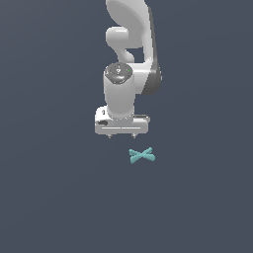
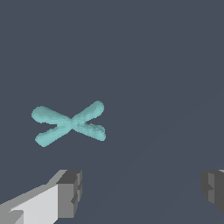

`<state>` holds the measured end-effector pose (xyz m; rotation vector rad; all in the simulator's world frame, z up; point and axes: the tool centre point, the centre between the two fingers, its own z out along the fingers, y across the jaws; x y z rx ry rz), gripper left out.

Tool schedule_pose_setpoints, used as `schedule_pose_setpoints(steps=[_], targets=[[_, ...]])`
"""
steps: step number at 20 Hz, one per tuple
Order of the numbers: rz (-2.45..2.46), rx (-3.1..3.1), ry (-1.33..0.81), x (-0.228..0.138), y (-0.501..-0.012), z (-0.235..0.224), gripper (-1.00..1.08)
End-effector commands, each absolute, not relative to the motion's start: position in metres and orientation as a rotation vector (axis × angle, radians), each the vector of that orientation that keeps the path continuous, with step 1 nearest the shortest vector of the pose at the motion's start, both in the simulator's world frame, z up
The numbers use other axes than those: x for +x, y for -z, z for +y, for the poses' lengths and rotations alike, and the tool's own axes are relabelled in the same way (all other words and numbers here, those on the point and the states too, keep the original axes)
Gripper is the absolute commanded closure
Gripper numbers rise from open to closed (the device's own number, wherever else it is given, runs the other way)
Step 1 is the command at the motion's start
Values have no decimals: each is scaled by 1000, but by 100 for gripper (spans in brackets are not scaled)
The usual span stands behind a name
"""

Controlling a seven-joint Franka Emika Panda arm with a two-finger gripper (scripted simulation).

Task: Pick up the object and move it to a goal position.

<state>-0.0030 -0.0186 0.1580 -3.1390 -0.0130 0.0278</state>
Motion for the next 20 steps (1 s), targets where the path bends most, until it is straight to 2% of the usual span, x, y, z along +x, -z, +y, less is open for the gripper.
schedule_pose_setpoints(steps=[1,20], targets=[[-13,-3139,-28,-3,-158,-19,-92],[-77,-3149,-33,-2,-150,-11,-92]])
